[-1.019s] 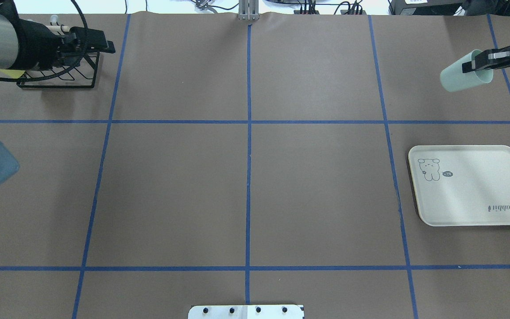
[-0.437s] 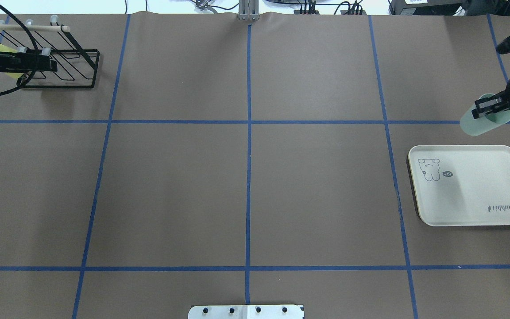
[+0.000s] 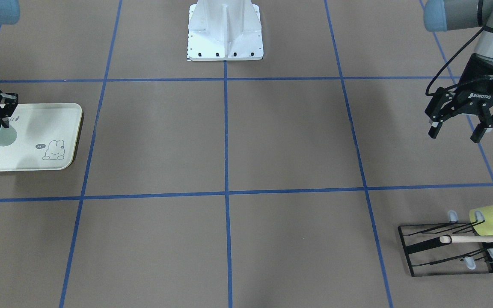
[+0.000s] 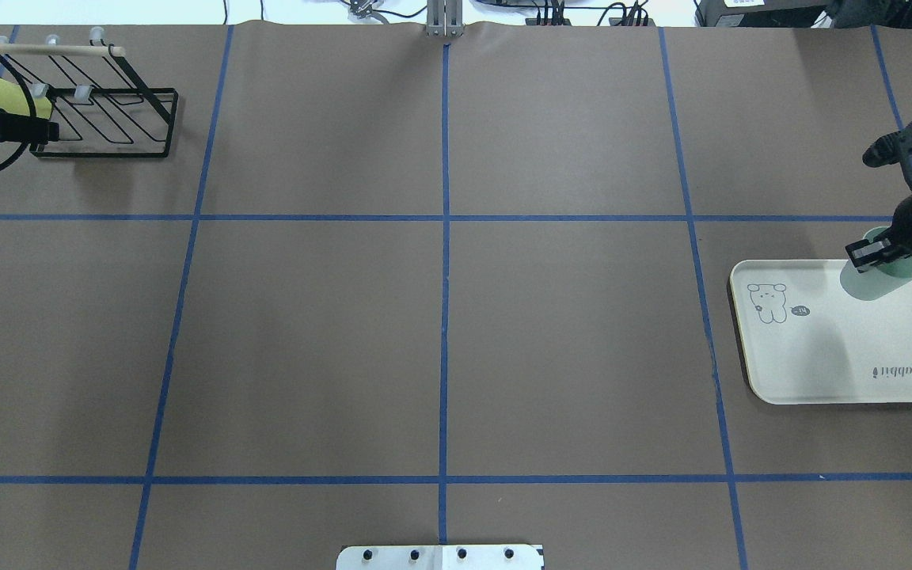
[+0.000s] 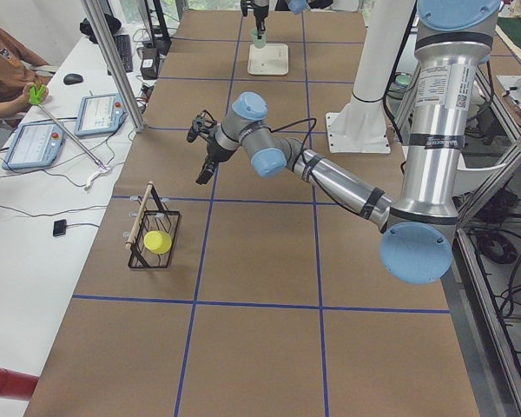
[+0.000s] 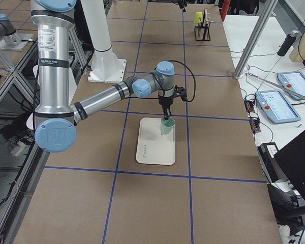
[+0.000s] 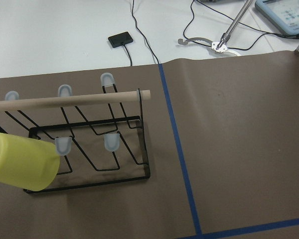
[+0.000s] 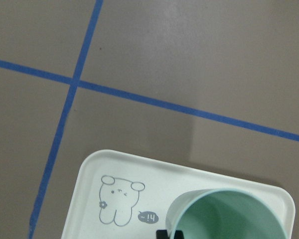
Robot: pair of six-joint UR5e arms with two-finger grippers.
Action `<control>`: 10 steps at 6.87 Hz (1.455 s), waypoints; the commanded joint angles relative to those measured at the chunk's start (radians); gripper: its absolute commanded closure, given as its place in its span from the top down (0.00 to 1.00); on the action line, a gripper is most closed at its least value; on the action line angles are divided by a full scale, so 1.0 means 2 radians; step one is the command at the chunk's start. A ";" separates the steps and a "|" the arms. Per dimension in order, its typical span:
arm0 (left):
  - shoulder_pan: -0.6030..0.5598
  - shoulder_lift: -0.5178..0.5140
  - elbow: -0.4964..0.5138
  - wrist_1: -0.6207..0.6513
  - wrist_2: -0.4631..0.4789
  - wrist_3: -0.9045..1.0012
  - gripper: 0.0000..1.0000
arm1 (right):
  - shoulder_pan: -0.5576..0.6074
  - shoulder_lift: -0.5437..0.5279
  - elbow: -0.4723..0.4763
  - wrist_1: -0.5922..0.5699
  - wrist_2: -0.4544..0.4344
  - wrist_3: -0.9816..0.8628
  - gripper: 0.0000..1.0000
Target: Left arm grabs green cup and hands to right arm on tray
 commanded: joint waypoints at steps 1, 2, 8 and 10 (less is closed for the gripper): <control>-0.001 0.008 -0.006 0.001 0.001 0.008 1.00 | -0.033 -0.016 -0.010 0.031 -0.004 0.003 0.00; -0.001 0.009 -0.005 0.001 0.001 0.008 1.00 | -0.043 -0.016 -0.020 0.035 -0.005 0.004 0.00; 0.000 0.006 -0.003 0.001 0.001 0.008 1.00 | -0.060 -0.015 -0.030 0.037 -0.015 -0.002 0.40; 0.000 0.008 -0.005 0.001 0.001 0.008 1.00 | -0.060 -0.011 -0.029 0.037 -0.015 -0.002 0.81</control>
